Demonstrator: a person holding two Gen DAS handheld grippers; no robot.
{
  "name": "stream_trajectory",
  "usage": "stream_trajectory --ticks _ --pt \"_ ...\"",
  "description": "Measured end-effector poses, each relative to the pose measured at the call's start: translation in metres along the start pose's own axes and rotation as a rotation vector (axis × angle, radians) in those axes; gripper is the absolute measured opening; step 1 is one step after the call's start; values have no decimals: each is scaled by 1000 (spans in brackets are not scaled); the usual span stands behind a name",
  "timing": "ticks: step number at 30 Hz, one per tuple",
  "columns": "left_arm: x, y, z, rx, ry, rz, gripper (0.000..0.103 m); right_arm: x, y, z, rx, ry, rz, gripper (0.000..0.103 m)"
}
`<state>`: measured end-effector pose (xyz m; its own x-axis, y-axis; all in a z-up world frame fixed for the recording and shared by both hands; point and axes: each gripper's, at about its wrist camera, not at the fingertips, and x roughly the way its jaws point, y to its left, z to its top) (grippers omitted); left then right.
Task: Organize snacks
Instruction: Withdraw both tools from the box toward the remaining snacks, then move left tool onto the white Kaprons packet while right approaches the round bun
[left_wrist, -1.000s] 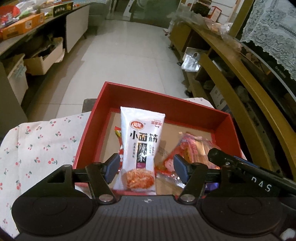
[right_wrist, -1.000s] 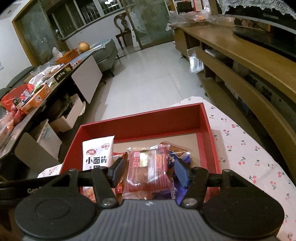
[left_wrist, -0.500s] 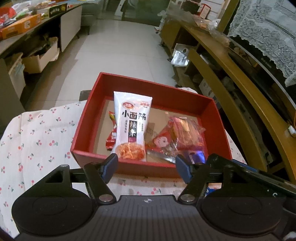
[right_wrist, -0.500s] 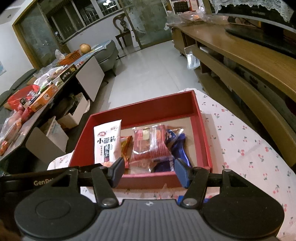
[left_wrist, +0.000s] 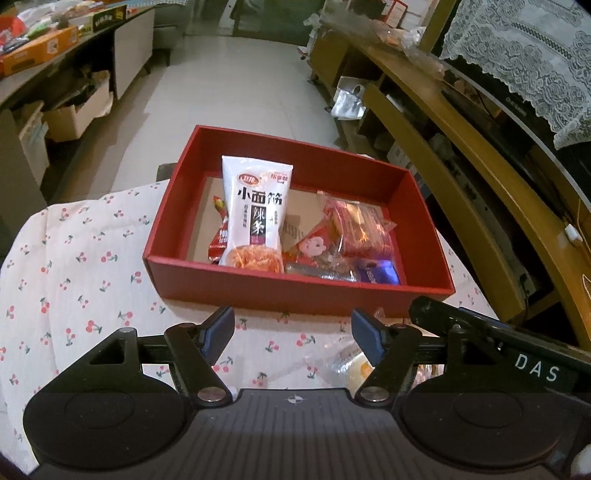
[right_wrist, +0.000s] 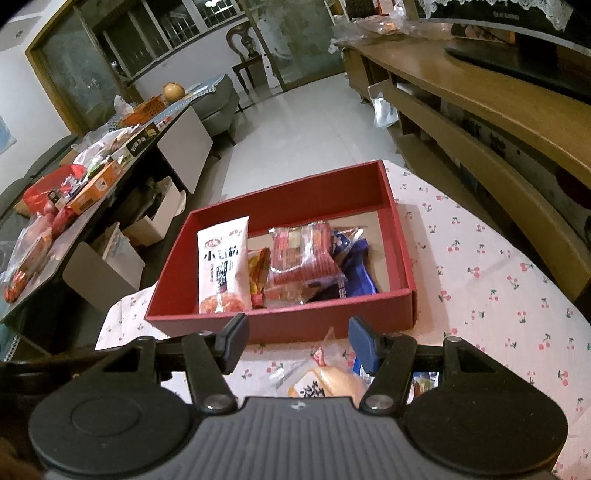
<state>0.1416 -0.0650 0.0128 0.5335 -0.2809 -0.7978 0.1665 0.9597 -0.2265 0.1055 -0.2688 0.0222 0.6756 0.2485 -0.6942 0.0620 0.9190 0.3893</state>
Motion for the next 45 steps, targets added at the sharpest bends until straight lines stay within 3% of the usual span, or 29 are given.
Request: stream_trajectory --ticks 10,17,28,32,38,45 --pt "-4 9 -17 16 30 7 79 1 3 -14 -17 61 5 75" --pt "6 13 -34 33 100 9 81 4 3 -19 -28 89 -9 75" --pt "36 0 -40 139 146 -13 84 6 -3 -20 -27 107 -15 75" --pt "42 -2 -52 145 219 -27 83 5 -8 -18 -19 107 -16 75" --pt "25 -10 -78 194 246 -49 85 3 -12 -16 3 110 3 75" --pt "35 -23 -98 253 301 -30 85 4 -14 -18 -5 124 1 75"
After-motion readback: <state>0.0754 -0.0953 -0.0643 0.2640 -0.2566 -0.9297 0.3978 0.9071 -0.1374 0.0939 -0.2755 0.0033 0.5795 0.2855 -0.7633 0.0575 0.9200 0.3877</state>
